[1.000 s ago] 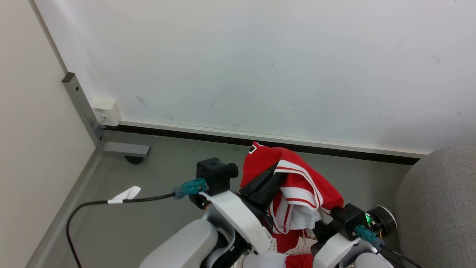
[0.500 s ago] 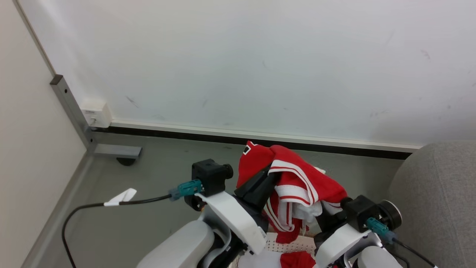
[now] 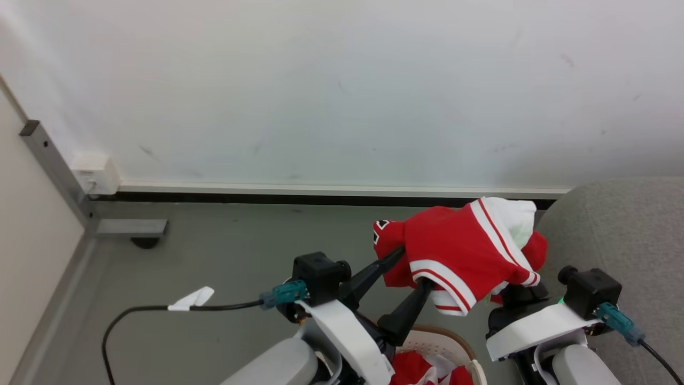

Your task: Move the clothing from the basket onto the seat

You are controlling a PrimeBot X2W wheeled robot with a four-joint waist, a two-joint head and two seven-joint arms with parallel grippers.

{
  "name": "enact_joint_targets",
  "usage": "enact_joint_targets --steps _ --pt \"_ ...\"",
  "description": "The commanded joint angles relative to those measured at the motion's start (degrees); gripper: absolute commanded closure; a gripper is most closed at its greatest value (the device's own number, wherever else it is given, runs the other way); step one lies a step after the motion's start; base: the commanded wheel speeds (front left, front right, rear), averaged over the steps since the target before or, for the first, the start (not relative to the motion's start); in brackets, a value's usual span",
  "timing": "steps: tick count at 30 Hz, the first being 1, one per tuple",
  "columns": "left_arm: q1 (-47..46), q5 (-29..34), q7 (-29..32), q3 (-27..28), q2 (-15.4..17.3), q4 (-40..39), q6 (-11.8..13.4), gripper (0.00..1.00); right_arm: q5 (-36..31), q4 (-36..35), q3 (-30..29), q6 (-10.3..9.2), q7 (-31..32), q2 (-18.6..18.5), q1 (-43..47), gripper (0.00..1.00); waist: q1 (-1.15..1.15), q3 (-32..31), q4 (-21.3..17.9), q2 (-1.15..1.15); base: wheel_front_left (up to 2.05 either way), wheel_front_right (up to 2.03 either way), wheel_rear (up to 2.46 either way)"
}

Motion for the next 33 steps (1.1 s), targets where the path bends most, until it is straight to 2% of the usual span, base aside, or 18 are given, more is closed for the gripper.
enact_joint_targets --steps 1,12,20,27,33 --pt "0.9 0.8 -0.1 0.0 0.4 -0.2 0.1 0.0 0.5 -0.5 -0.3 -0.12 -0.2 -0.1 0.5 1.0 0.0 0.3 -1.9 0.0 0.0 0.0 0.0" --pt "1.9 4.2 -2.4 -1.3 2.3 0.9 0.6 0.0 -1.7 -5.6 -8.2 -0.12 -0.2 -1.3 1.0 1.0 0.0 2.7 -14.9 0.0 0.0 0.0 0.0" --pt "1.8 6.5 -3.6 0.3 3.6 0.2 1.0 0.0 -3.6 -9.7 -8.9 -0.12 -0.2 -1.5 3.8 1.0 0.0 5.0 -23.8 0.0 0.0 0.0 0.0" --pt "2.7 8.6 -4.0 1.4 4.1 0.2 1.1 0.0 -4.1 -12.6 -8.4 -0.12 -0.2 -0.8 6.1 1.0 0.0 5.6 -28.2 0.0 0.0 0.0 0.0" --pt "3.1 9.5 -4.1 1.8 3.7 0.6 0.7 0.0 -4.5 -13.9 -8.3 -0.12 -0.2 -0.8 6.8 1.0 0.0 5.4 -29.3 0.0 0.0 0.0 0.0"
